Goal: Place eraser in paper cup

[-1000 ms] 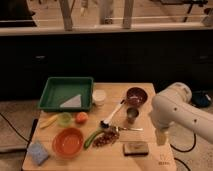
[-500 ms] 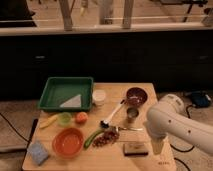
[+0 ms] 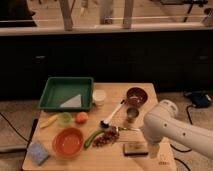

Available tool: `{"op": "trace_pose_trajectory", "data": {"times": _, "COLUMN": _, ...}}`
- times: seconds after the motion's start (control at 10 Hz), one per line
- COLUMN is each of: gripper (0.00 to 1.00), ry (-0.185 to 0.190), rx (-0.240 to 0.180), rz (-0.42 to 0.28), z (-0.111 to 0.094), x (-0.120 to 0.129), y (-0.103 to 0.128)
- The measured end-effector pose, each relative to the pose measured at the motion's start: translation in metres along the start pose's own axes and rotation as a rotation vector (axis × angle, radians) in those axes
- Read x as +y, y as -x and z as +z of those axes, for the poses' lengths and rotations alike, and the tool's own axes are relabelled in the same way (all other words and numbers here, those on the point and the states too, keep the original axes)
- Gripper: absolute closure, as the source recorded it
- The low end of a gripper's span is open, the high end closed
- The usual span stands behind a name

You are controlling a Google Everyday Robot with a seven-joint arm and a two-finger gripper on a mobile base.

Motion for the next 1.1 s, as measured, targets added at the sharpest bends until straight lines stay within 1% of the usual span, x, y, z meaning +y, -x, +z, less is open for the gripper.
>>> {"op": "trace_pose_trajectory", "data": {"times": 0.2, "gripper": 0.2, "ry": 0.004, "rx": -0.014, "rz": -0.008, "z": 0.007, "x": 0.001, "y": 0.002}}
{"op": "trace_pose_trajectory", "data": {"times": 0.6, "gripper": 0.2, "ry": 0.012, "rx": -0.054, "rz": -0.013, "z": 0.031, "x": 0.007, "y": 0.009}}
{"op": "trace_pose_trajectory", "data": {"times": 0.9, "gripper": 0.2, "ry": 0.018, "rx": -0.068, "rz": -0.002, "z": 0.037, "x": 0.008, "y": 0.011}}
{"op": "trace_pose_trajectory", "data": {"times": 1.1, "gripper": 0.2, "ry": 0.025, "rx": -0.078, "rz": 0.006, "z": 0.048, "x": 0.008, "y": 0.015}}
